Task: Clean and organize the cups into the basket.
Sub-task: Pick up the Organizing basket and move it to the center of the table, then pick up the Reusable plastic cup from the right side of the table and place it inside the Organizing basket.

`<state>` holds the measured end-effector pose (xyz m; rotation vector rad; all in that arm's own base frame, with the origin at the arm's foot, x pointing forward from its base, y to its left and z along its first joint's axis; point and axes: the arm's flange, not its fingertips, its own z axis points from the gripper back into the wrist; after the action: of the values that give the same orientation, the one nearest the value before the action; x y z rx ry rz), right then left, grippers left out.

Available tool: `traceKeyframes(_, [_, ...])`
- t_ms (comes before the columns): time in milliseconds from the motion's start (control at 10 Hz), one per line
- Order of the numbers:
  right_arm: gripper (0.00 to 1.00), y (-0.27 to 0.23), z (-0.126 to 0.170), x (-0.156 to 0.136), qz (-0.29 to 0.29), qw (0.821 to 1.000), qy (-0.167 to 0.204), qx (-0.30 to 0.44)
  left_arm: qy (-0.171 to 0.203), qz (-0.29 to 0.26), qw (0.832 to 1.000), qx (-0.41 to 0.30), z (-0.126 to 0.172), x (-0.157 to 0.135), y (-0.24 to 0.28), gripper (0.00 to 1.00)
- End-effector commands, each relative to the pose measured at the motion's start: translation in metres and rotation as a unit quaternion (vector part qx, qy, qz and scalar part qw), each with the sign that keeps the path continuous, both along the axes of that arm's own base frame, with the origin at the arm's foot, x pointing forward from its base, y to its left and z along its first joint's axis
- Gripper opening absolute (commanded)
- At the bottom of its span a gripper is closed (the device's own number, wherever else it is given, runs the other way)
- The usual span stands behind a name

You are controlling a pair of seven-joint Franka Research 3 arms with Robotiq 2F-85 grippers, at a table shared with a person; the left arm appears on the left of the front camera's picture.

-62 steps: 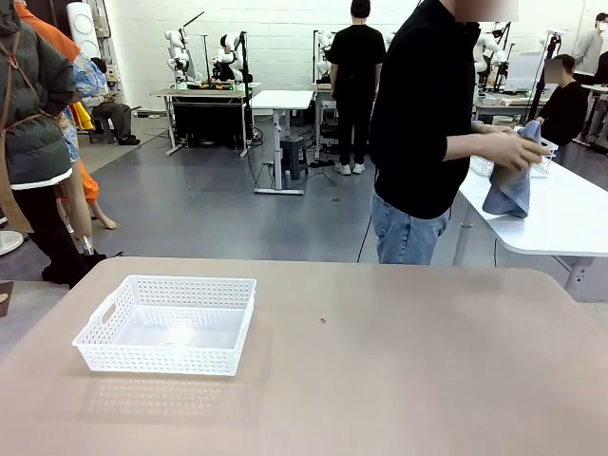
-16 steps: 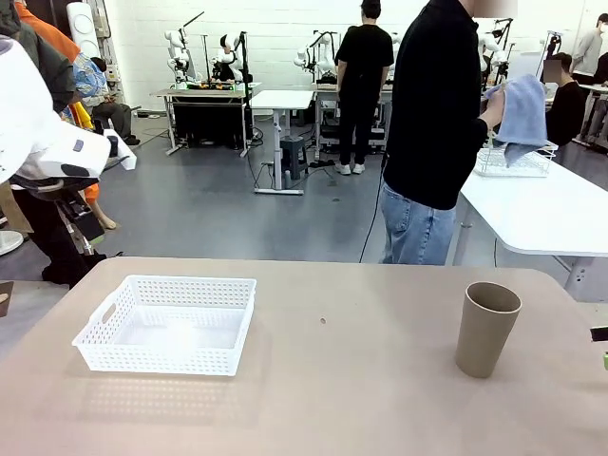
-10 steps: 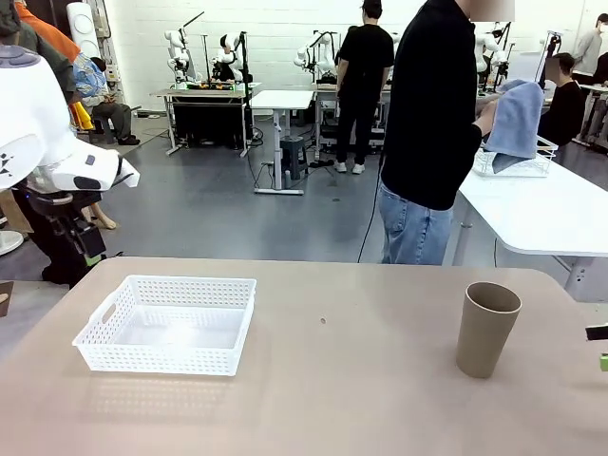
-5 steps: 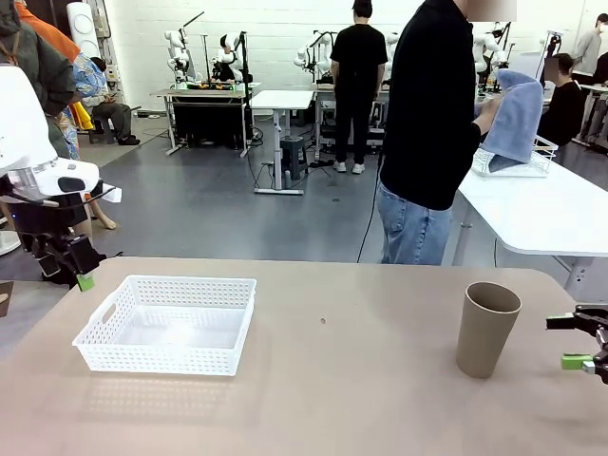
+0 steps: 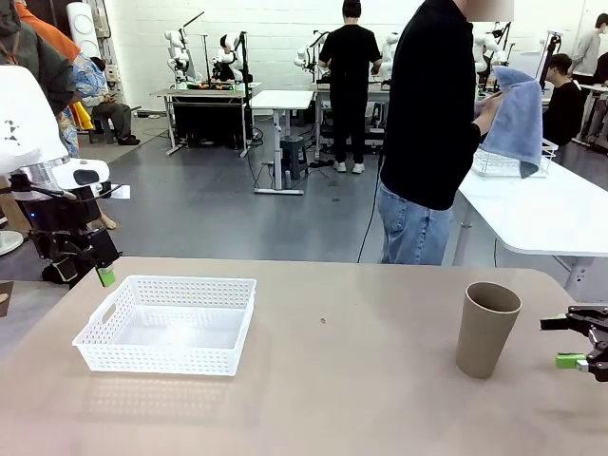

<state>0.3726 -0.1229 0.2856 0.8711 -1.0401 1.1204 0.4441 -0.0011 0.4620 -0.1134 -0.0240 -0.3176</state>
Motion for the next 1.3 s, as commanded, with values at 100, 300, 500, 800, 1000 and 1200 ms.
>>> traceKeyframes(100, [1.0, 0.0, 0.001, -0.002, -0.001, 1.0, -0.001, 0.0, 0.005, -0.018, 1.0, -0.001, 0.001, -0.005, 0.0, 1.0])
traceKeyframes(300, [1.0, 0.0, 0.001, -0.002, -0.001, 1.0, -0.001, 0.0, 0.005, -0.018, 1.0, -0.001, 0.001, -0.005, 0.0, 1.0])
traceKeyframes(500, [1.0, 0.0, 0.0, 0.0, 0.0, 1.0, 0.0, 0.0, 0.003, -0.006, 1.0, 0.001, 0.0, -0.001, -0.001, 1.0])
traceKeyframes(800, [1.0, 0.011, -0.005, 0.018, -0.002, 0.999, -0.028, 0.027, -0.005, -0.025, 0.999, -0.034, -0.011, 0.004, 0.002, 1.0])
traceKeyframes(1000, [1.0, 0.012, -0.012, 0.033, 0.007, 0.999, -0.025, 0.039, 0.003, -0.028, 0.999, -0.027, -0.021, 0.002, 0.002, 1.0])
traceKeyframes(1200, [1.0, 0.021, -0.022, 0.043, 0.026, 0.999, -0.014, 0.036, 0.016, -0.036, 0.999, -0.017, -0.026, 0.003, 0.003, 1.0])
